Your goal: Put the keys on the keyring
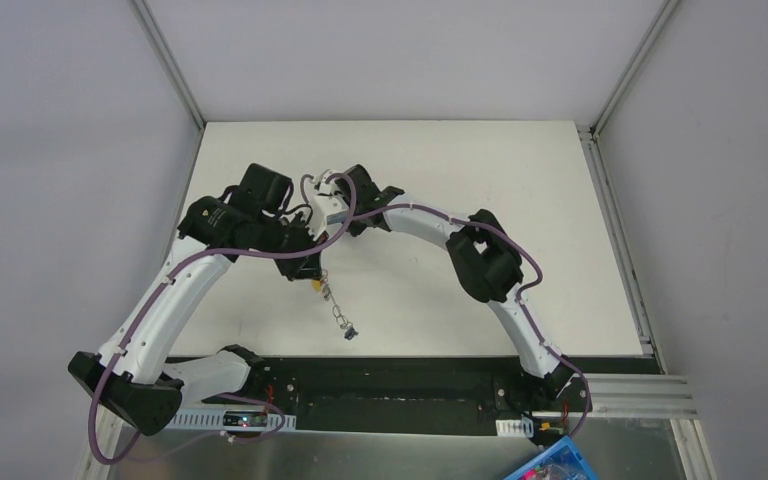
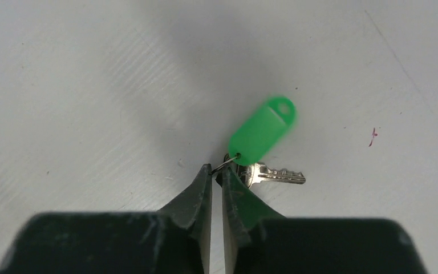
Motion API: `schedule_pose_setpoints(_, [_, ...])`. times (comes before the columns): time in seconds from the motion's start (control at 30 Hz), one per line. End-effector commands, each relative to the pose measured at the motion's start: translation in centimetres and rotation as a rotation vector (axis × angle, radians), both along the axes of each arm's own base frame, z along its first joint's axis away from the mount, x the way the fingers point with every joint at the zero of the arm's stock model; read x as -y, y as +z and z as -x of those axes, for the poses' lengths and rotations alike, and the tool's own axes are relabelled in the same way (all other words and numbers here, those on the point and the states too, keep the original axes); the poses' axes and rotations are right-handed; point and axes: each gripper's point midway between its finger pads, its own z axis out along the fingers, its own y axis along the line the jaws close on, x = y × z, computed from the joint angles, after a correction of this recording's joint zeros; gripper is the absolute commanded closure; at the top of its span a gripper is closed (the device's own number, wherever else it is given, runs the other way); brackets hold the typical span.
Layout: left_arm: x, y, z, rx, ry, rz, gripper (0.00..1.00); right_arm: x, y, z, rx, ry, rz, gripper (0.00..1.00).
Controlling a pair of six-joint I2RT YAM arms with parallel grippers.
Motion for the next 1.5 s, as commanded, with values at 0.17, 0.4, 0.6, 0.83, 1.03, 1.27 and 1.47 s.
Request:
schedule_pose_setpoints(0.17, [-0.7,0.6,-0.1,0.019,-0.024,-0.029,1.0,4.6,-0.2,2.0,0.019,-0.026,0.121,1.0])
schedule_pose_setpoints(0.4, [-0.7,0.6,-0.2,0.001,-0.033,-0.038,1.0,5.5,3.2,1.9,0.073,-0.043,0.08,1.0])
schedule_pose_setpoints(0.6, [-0.6,0.8,-0.2,-0.004,-0.029,-0.032,1.0,6.0,2.6,0.2,0.063,-0.077,0.088,0.8])
schedule_pose_setpoints(0.83, [-0.6,0.8,-0.3,-0.006,-0.033,-0.033,1.0,6.3,2.5,0.2,0.059,-0.079,0.074,0.63])
schedule_pose_setpoints(1.03, [-0.5,0.6,-0.4,-0.011,-0.038,-0.033,1.0,6.1,3.2,-0.5,0.08,-0.074,0.068,0.61])
schedule_pose_setpoints(1.27, [-0.4,0.6,-0.4,-0.012,-0.041,-0.032,1.0,5.4,2.4,-0.6,0.049,-0.058,0.062,0.58])
schedule_pose_setpoints(1.47, [-0.4,0.5,-0.4,-0.016,-0.042,-0.035,1.0,4.9,1.7,-0.8,0.038,-0.057,0.071,0.55])
